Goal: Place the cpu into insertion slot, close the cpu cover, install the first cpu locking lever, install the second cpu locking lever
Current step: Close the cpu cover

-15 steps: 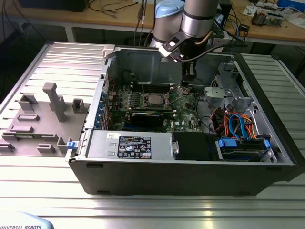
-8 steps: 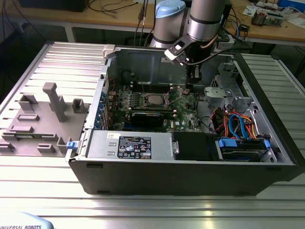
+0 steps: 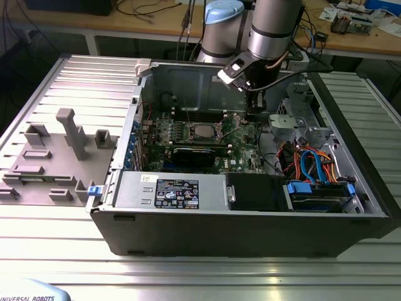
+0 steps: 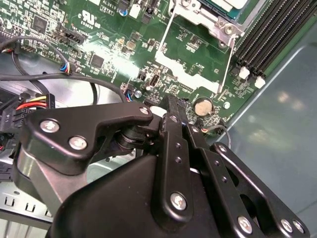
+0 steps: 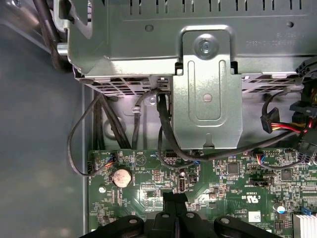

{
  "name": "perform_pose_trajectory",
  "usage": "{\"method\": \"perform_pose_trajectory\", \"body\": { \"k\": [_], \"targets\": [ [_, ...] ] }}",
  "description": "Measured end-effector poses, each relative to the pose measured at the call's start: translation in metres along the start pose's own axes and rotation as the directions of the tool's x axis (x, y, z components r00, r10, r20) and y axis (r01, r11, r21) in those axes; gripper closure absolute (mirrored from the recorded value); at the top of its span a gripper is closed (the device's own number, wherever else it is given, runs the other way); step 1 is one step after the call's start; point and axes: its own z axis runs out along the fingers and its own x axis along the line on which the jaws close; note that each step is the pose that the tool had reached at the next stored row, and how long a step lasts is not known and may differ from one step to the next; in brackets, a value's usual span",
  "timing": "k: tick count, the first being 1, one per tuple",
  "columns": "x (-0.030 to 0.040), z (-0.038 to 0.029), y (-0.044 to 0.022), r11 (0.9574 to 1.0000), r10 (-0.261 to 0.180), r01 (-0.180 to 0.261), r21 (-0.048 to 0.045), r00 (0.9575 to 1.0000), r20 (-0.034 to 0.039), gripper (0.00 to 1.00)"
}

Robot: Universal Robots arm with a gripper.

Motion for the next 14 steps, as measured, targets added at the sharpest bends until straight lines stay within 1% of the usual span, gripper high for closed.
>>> {"method": "perform_pose_trajectory", "body": {
  "k": [12,14],
  "targets": [
    [0.0,0.0007,0.0,1.0,-0.001,0.001,0.0,1.0,-0.0001,0.89],
    [0.0,0.0009,0.0,1.0,-0.009,0.009,0.0001,1.0,-0.0004,0.89]
  ]
}}
